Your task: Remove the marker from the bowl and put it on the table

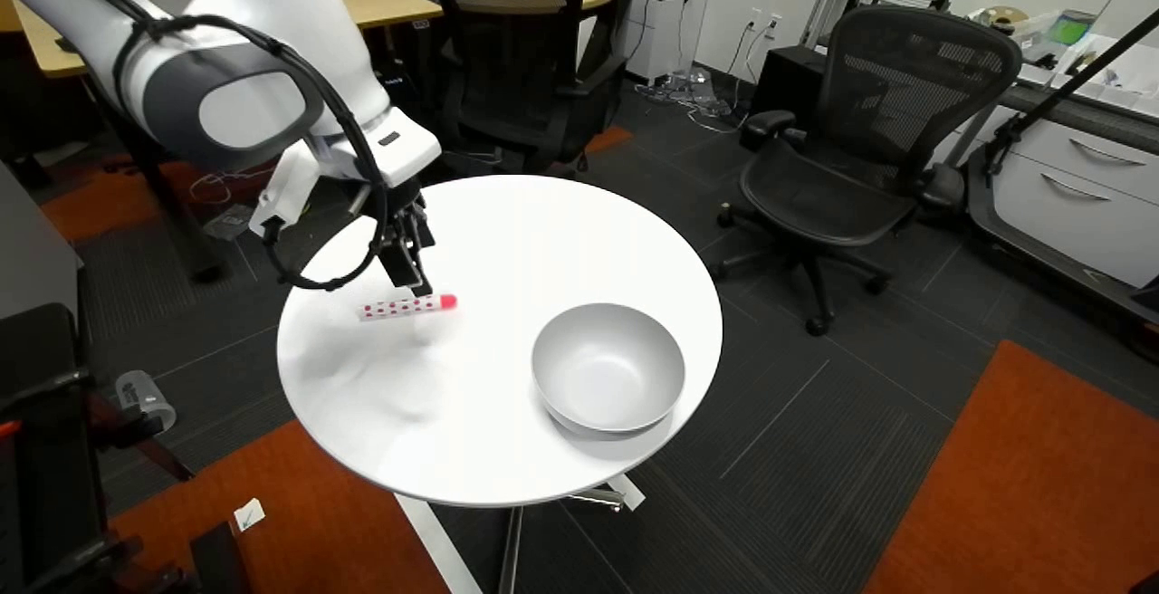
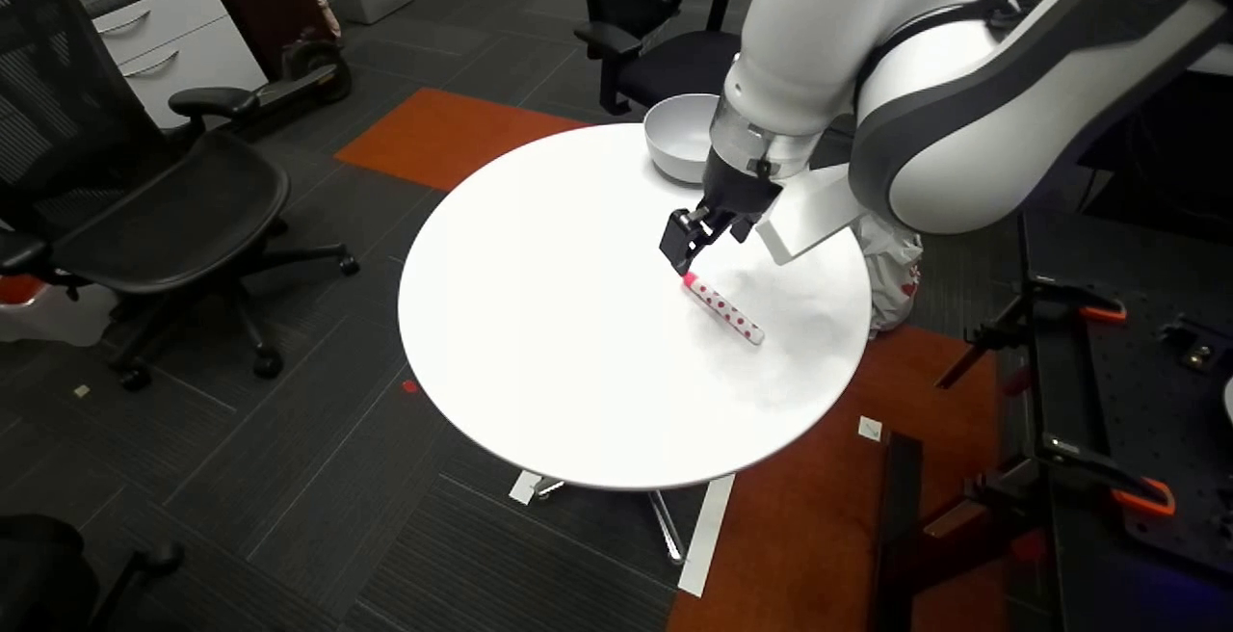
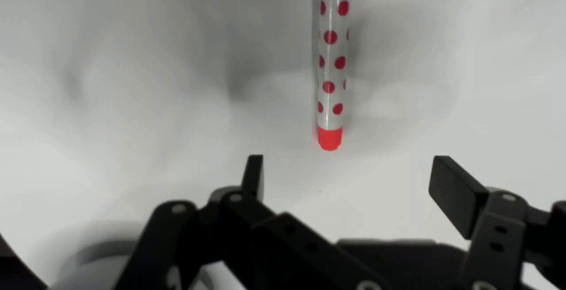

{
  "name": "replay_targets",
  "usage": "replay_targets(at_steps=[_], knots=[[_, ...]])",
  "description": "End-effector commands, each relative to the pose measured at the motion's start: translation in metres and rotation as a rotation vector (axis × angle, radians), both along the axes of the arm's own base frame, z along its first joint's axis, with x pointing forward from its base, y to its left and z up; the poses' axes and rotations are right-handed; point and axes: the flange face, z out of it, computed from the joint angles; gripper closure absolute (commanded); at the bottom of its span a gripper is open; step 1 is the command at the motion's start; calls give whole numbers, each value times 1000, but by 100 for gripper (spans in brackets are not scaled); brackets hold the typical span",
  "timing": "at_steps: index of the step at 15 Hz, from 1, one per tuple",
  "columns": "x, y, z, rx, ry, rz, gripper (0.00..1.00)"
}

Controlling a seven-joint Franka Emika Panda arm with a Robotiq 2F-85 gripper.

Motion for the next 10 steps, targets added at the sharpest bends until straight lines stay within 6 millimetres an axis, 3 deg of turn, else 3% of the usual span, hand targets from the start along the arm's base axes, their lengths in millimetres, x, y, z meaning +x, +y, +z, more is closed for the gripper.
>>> replay_targets(at_steps=[1,4,5,7,10], knots=[[-6,7,43,50,-15,-20,0],[-6,13,64,75,-17,-24,0],[4,12,47,50,-31,-21,0],[3,15,58,59,-32,-19,0],[1,13,58,60,-30,-22,0]])
